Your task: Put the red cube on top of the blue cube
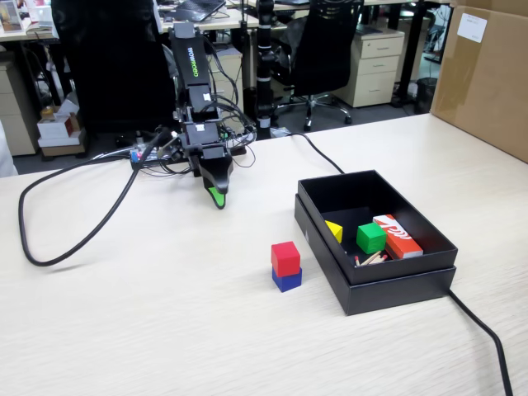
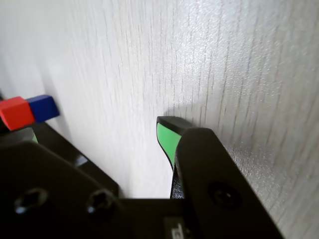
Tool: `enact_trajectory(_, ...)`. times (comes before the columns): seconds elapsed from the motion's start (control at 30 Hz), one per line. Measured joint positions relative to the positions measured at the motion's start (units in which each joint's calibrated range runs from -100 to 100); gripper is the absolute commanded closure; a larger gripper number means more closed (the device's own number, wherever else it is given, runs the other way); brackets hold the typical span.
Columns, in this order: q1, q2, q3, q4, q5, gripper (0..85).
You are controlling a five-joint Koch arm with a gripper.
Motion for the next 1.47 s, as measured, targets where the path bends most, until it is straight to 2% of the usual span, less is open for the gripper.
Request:
enact_trajectory(0.17,0.1,-1.3,-4.6,5.7,-0.2,37.5)
enact_trajectory(1.47,-0.3,-5.3,-8.9,7.9,-0.2,36.8)
